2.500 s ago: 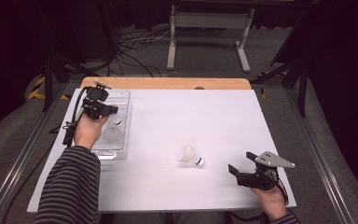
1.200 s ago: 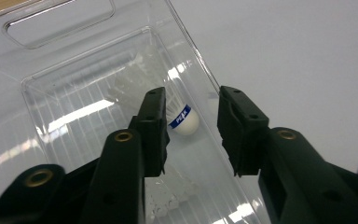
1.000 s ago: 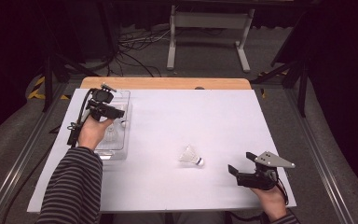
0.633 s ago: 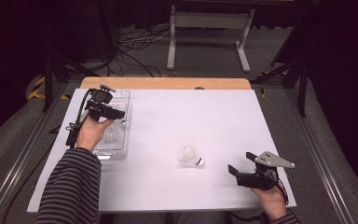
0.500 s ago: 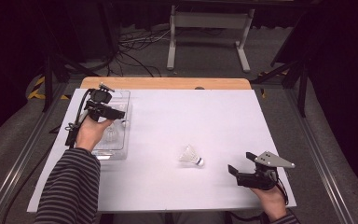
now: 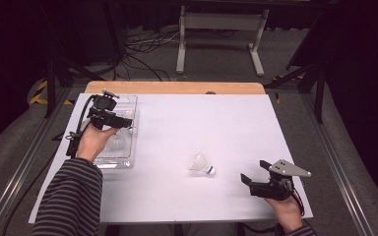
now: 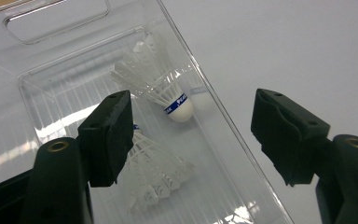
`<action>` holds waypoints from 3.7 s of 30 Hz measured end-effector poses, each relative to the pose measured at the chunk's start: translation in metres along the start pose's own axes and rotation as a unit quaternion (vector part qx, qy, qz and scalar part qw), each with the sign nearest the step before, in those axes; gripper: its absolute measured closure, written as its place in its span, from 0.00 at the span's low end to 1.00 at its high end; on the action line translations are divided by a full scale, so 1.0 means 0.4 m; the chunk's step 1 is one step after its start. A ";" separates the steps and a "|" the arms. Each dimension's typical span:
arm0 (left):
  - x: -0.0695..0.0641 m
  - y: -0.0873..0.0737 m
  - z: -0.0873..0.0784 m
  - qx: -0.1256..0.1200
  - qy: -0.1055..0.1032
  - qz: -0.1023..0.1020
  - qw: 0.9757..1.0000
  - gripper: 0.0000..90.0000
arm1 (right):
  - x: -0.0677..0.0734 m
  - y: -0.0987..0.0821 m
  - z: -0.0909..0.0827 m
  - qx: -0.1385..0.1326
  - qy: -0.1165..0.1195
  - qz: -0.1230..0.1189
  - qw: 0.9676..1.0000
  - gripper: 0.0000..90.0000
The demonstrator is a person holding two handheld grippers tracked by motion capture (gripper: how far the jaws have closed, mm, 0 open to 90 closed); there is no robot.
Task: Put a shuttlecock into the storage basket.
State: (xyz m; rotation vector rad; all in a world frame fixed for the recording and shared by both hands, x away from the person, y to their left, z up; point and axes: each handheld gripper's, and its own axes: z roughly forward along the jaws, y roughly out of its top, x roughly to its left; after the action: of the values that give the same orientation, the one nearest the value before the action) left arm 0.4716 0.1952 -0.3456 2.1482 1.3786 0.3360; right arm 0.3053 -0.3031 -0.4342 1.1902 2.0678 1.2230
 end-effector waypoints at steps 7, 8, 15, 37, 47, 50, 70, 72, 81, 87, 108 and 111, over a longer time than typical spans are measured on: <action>0.000 -0.012 -0.009 -0.011 -0.003 0.003 1.000 0.34 | 0.000 0.000 0.000 0.000 -0.001 0.000 1.000 0.12; -0.001 -0.014 -0.009 -0.010 -0.004 0.004 1.000 0.34 | 0.000 0.000 0.000 0.000 0.000 0.000 1.000 0.12; -0.002 -0.022 -0.017 -0.016 -0.007 0.010 1.000 0.34 | 0.000 0.000 0.000 0.000 0.000 0.000 1.000 0.12; 0.003 -0.062 -0.033 -0.031 -0.018 0.012 0.999 0.33 | 0.001 0.000 0.001 0.002 0.001 -0.002 1.000 0.12; 0.000 -0.079 -0.039 -0.036 -0.021 0.021 0.999 0.32 | 0.001 0.000 0.001 0.002 0.001 -0.002 1.000 0.12; -0.002 -0.083 -0.042 -0.036 -0.026 0.018 0.999 0.32 | 0.001 0.000 0.001 0.002 0.001 -0.002 1.000 0.12; -0.010 -0.107 -0.058 -0.048 -0.030 0.030 0.998 0.31 | 0.001 0.000 0.002 0.003 0.001 -0.002 1.000 0.12; -0.010 -0.110 -0.059 -0.048 -0.031 0.030 0.998 0.31 | 0.001 0.000 0.002 0.003 0.001 -0.002 1.000 0.12; -0.013 -0.124 -0.066 -0.058 -0.035 0.031 0.997 0.31 | 0.002 0.000 0.002 0.004 0.001 -0.002 1.000 0.12; -0.017 -0.132 -0.066 -0.060 -0.037 0.038 0.997 0.31 | 0.001 -0.001 0.002 0.004 0.001 -0.002 1.000 0.12; -0.023 -0.153 -0.081 -0.062 -0.052 0.034 0.996 0.31 | 0.001 -0.001 0.003 0.005 0.000 -0.002 1.000 0.12; -0.023 -0.156 -0.082 -0.060 -0.053 0.027 0.996 0.29 | 0.001 -0.001 0.003 0.004 0.001 -0.002 1.000 0.12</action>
State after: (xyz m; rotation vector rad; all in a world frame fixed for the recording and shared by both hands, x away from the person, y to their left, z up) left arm 0.4045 0.2171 -0.3540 2.0772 1.2126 0.3127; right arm 0.3057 -0.3023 -0.4349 1.1896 2.0774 1.2149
